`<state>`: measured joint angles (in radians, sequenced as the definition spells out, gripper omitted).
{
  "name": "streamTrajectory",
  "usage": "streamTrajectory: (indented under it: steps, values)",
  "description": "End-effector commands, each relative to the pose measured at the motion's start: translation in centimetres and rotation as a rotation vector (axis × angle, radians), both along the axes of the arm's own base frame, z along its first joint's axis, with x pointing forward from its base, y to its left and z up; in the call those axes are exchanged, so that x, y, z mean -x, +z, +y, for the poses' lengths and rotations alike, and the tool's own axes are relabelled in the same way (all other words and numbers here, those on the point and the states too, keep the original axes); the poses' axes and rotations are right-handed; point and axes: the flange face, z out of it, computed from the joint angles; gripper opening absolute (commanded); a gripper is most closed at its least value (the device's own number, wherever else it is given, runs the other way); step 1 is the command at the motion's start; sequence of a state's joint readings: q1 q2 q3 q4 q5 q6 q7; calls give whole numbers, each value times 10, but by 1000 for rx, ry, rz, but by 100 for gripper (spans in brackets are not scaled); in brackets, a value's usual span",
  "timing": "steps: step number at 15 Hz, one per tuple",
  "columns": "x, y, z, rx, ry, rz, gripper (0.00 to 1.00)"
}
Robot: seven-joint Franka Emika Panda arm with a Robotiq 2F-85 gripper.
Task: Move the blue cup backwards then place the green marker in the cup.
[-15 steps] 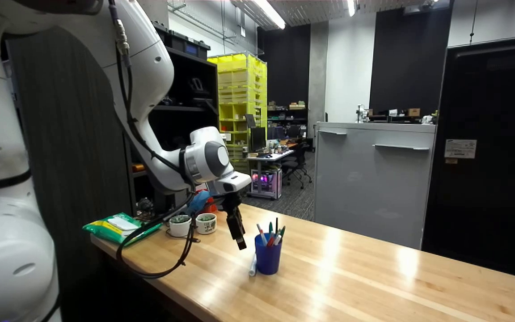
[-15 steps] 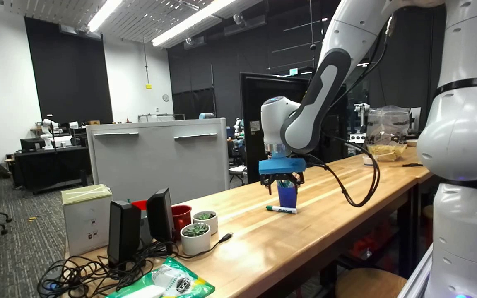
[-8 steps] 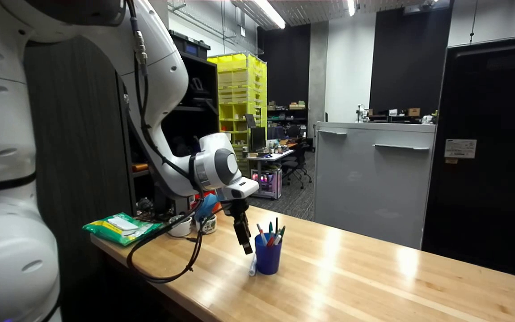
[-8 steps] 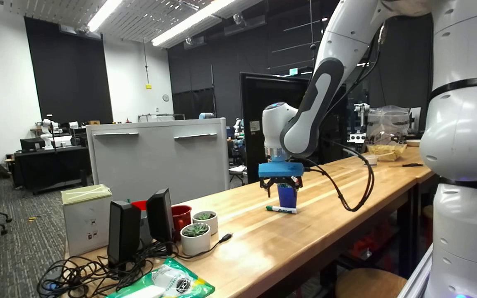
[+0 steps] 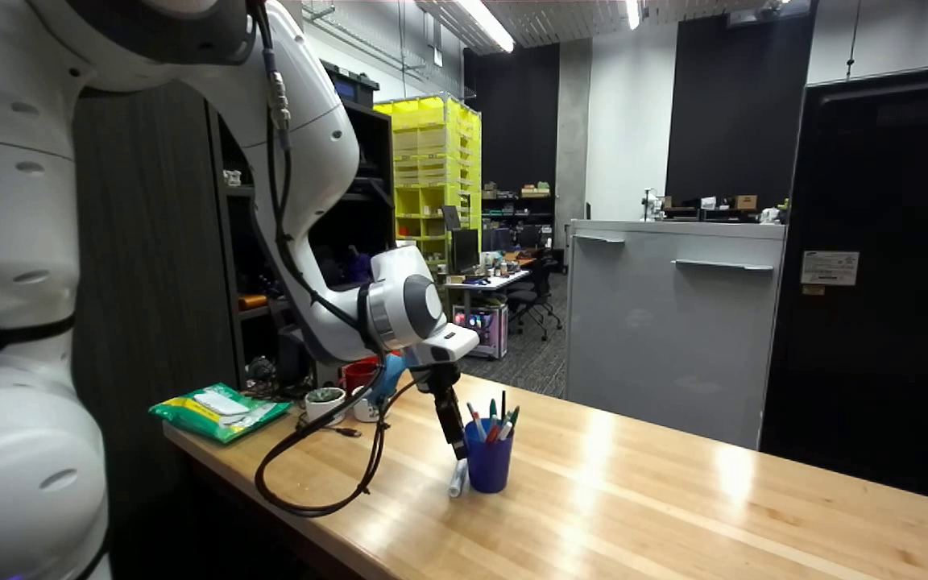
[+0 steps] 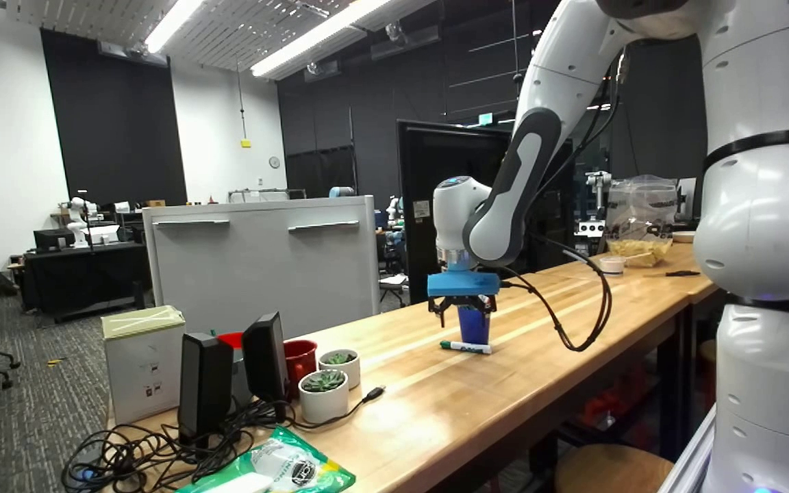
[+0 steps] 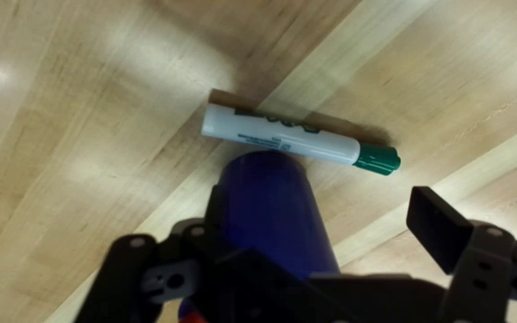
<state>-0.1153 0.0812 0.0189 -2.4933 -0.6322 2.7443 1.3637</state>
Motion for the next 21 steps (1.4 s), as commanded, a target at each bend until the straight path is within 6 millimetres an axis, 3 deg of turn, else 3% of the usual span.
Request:
streamTrajectory:
  steps: [1,12,21]
  values:
    - [-9,-3,-9,18,0,-14,100]
    - [-31,-3,-31,30,-31,-28,100]
    - [-61,4,-62,50,-87,-56,100]
